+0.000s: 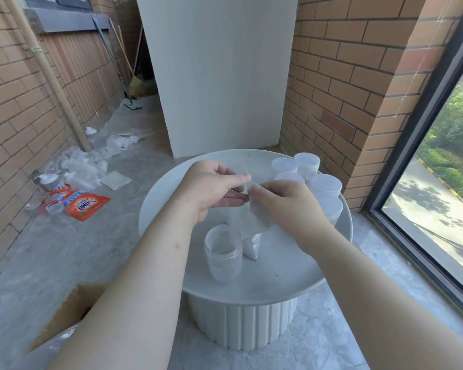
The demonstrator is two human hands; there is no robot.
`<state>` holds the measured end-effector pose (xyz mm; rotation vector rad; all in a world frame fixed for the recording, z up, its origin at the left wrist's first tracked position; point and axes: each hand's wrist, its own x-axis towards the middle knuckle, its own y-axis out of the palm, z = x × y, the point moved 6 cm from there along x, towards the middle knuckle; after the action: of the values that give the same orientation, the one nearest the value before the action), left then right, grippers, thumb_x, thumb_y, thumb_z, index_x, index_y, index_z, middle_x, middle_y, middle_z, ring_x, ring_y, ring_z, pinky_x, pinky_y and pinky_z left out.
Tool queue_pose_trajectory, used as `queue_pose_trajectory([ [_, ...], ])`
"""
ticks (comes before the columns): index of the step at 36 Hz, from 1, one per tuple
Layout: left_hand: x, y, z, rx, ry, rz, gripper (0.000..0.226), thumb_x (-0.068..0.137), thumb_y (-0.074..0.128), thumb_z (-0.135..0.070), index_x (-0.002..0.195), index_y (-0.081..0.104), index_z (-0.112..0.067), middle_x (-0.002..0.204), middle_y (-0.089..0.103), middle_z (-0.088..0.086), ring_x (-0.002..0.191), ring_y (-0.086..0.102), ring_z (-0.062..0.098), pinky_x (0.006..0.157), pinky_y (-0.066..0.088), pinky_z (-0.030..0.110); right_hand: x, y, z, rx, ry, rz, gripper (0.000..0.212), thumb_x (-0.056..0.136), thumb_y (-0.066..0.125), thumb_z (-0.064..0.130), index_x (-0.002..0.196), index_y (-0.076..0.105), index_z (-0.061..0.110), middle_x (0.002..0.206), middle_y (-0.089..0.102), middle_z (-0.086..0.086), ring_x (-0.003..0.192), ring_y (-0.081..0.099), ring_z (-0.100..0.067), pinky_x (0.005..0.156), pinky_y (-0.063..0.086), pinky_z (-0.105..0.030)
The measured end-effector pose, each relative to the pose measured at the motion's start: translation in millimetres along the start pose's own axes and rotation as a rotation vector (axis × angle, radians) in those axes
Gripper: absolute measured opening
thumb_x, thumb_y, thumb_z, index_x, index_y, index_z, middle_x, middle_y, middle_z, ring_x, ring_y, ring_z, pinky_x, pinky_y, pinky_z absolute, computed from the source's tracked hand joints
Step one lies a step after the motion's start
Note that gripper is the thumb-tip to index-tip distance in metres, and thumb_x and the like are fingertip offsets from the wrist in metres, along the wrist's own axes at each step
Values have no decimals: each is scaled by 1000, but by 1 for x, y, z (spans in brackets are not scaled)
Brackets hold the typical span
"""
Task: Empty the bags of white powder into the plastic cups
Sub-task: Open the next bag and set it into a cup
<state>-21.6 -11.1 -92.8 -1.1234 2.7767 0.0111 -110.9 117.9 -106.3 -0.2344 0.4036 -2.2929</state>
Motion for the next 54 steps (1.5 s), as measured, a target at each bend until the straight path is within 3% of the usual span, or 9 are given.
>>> queue_pose_trajectory([
  [3,-2,-1,-1,-4,2,0,27,82,80,-11,96,59,-3,79,68,16,66,73,30,67,63,36,-3,3,2,31,-28,76,36,95,60,40,63,71,26,62,62,0,63,52,-15,68,44,-35],
  [6,-4,-3,-2,-6,8,-4,26,81,81,-11,94,59,-3,77,69,15,66,73,30,68,63,37,-6,5,5,48,-40,128,30,96,61,40,76,77,23,67,58,-2,66,47,-16,68,41,-36],
  [10,-4,-5,-2,1,11,-12,24,81,81,-11,91,60,-4,75,69,14,66,73,30,67,62,36,-9,5,9,94,-47,143,22,97,64,38,83,81,34,69,66,5,63,54,-8,68,47,-28],
  [20,-4,-6,-1,-4,0,-7,15,85,74,-5,91,61,-2,81,69,16,68,74,30,61,59,30,-9,3,7,107,-28,107,22,98,63,33,85,81,33,73,71,9,61,59,-3,65,50,-24],
  [30,-4,-5,-4,33,19,-32,12,84,70,0,91,61,-3,79,70,14,69,75,32,62,61,33,-6,4,1,126,-18,115,20,98,64,35,91,81,29,79,75,10,64,62,-5,69,51,-29],
  [36,-6,-4,-12,143,95,-102,14,79,64,3,90,60,-6,81,69,13,64,74,34,62,63,39,-4,7,-1,77,-39,127,16,95,68,39,97,79,28,86,76,10,67,64,-3,63,49,-20],
  [41,-5,-4,-14,260,159,-150,21,78,63,-1,97,59,-6,80,69,11,56,71,25,60,63,39,-4,7,-1,55,-54,101,22,89,73,44,96,77,23,78,73,9,61,61,1,55,46,-13],
  [50,-5,-2,-11,198,144,-83,21,85,57,3,102,52,-8,81,62,14,61,73,28,68,63,43,2,6,-15,222,69,58,19,92,73,27,79,70,14,73,69,3,66,59,-16,64,48,-32],
  [54,-5,0,-10,172,138,-97,22,84,57,3,101,52,-9,79,60,12,56,70,23,69,63,44,0,3,-11,91,16,-7,23,92,71,30,78,69,12,66,65,5,57,56,-6,53,44,-15],
])
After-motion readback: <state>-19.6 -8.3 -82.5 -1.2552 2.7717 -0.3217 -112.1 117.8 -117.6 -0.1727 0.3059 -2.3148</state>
